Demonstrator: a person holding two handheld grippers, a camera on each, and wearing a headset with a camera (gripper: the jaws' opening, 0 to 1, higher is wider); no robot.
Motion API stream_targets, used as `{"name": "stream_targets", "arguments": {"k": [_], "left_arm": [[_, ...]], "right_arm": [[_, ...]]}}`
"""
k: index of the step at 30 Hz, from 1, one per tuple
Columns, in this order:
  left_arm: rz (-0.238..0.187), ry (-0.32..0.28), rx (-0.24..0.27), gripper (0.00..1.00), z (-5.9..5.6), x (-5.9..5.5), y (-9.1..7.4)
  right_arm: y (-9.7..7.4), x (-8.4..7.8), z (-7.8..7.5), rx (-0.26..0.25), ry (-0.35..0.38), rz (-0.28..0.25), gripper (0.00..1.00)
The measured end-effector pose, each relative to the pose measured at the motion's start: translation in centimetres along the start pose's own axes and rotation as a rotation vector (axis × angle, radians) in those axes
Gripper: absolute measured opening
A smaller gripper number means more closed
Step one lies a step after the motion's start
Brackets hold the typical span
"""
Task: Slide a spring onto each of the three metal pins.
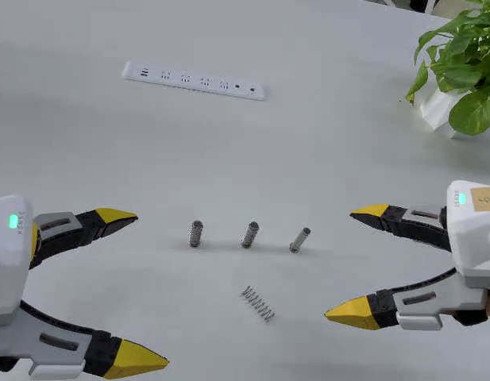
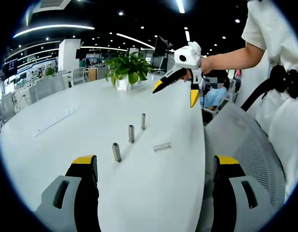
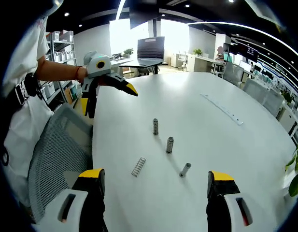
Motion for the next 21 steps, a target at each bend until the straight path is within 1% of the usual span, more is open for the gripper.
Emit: {"name": "stream_targets", "arguments": {"k": [2, 4, 8, 12, 15, 18, 21], "left_arm": [[0.009, 0.007, -0.003, 0.99, -0.1, 0.1, 0.0], [0.017, 0.011, -0.009, 0.99, -0.2, 0.2, 0.1], [0.035, 0.023, -0.022, 0.99, -0.4, 0.4, 0.3], [0.052, 0.035, -0.03, 0.99, -0.6, 0.6, 0.4], [0.065, 0.046, -0.033, 0.99, -0.7, 0.8, 0.4], [0.082, 0.057, -0.042, 0.99, -1.0, 0.9, 0.5], [0.112, 0.089, -0.064, 0.98, -1.4, 1.1, 0.7]], "right_arm": [[-0.5, -0.5, 0.3, -0.007, 0.012, -0.02, 0.91], [-0.8, -0.8, 0.6, -0.019, 0.028, -0.053, 0.93], [-1.6, -1.8, 0.8, -0.046, 0.055, -0.087, 0.98], [-2.2, -2.8, 1.1, -0.057, 0.081, -0.102, 0.99], [-2.8, -3.5, 1.1, -0.076, 0.099, -0.116, 0.99], [-3.1, -3.7, 1.2, -0.093, 0.106, -0.133, 0.99], [-3.3, -3.8, 1.4, -0.104, 0.118, -0.153, 0.99]]}}
Point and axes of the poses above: the centre of the closed fingertips' face, and the gripper's own axes: y roughly forward along the fingers, z roughly to its left, x roughly out of its top, the point moved 5 cm from there along -y, roughly backward along the fingers, and after that the axes turned 6 degrees about -z, right-handed, at the moved point
